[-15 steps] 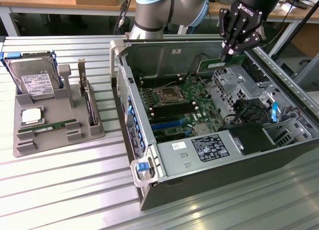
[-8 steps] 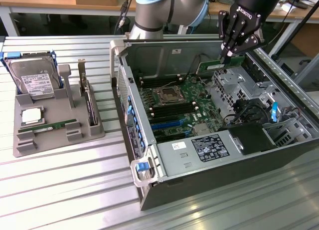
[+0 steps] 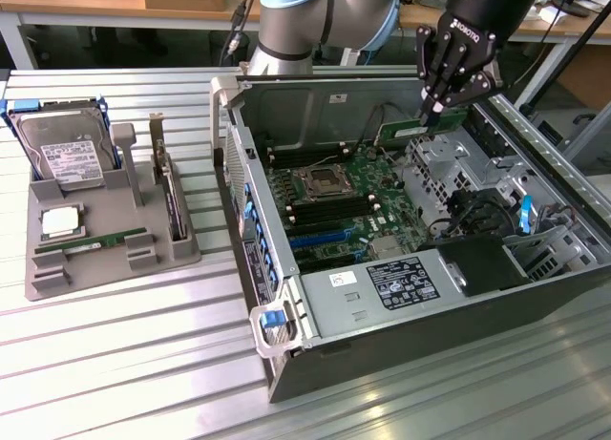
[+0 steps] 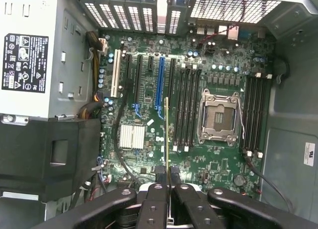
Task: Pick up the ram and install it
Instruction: 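Insert the ram into the slot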
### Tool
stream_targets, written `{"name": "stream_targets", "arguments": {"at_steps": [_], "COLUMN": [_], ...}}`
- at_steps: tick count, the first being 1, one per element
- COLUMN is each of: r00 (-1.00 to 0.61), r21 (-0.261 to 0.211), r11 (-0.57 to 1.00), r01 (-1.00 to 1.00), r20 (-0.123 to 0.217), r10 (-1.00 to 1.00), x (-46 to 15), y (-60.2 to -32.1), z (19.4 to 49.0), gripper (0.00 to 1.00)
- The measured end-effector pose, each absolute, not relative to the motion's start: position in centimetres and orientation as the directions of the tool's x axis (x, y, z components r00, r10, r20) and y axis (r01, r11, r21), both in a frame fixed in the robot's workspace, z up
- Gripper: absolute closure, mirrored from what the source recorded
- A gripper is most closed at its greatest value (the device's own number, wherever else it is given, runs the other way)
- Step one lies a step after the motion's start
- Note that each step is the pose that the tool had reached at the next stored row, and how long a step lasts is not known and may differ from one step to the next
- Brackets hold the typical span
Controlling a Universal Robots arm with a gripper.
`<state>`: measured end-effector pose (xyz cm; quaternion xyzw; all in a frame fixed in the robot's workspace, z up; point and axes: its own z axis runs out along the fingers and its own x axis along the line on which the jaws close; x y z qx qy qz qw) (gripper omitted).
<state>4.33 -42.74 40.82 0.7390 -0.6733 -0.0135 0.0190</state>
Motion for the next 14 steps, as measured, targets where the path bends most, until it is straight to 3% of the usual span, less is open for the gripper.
{"name": "stream_targets", "arguments": {"at_steps": [14], "r00": [0.093], "r21": [0.046], "r11": [-0.093], "r01": [-0.995], "r20": [0.006], "r10": [-0.996], "x": [4.34], "y": [-42.74], "z": [40.56], "gripper": [0.88]}}
